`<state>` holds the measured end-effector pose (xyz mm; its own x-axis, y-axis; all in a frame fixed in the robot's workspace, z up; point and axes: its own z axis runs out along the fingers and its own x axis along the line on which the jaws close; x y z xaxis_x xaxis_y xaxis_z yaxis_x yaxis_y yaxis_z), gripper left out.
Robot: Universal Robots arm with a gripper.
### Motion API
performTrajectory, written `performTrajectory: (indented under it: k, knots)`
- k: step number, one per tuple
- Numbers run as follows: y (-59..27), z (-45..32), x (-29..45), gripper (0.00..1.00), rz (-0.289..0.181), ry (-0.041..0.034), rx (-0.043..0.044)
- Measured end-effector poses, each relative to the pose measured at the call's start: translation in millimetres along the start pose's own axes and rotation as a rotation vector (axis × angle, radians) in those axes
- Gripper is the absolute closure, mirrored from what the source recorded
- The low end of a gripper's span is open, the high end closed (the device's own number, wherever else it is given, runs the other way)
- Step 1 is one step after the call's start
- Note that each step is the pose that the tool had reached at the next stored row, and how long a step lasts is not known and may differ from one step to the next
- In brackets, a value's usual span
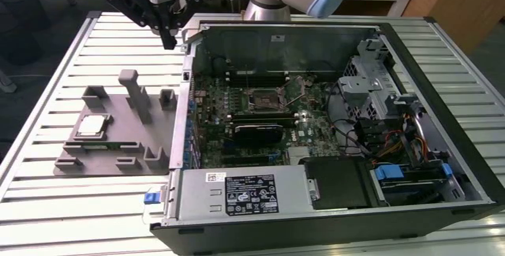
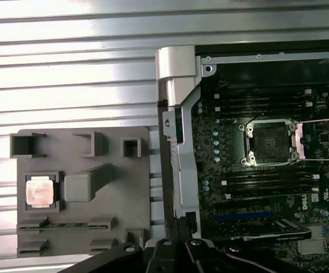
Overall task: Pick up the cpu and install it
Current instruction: 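Reach for the cpu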
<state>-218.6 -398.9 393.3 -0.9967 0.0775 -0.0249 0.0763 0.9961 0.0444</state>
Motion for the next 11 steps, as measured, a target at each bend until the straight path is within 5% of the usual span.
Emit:
performTrajectory:
  k: [11]
  knots:
    - [-0.9,-0.3,12.5,0.89,0.0,-0.0001,0.0]
